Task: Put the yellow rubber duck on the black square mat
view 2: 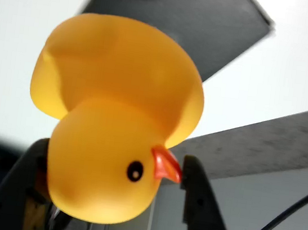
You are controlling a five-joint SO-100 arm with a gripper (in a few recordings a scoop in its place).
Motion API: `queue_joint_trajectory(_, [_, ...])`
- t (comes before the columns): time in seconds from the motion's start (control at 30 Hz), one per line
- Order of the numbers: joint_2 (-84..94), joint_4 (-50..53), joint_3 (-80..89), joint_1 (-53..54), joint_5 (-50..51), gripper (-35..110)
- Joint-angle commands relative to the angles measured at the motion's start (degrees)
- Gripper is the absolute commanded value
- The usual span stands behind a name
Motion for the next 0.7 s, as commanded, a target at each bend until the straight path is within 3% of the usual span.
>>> queue_joint_trajectory(0.0, [0.35, 3.52, 1.76, -1.85, -1.58, 11])
queue_joint_trajectory(0.27, [-10.02, 3.43, 1.58, -2.11, -4.92, 11])
queue_joint_trajectory(0.5, [-10.72, -1.23, 2.29, -15.82, -5.01, 11])
queue_joint_trajectory(0.67, [-10.63, -1.23, 2.37, -16.35, -4.92, 11])
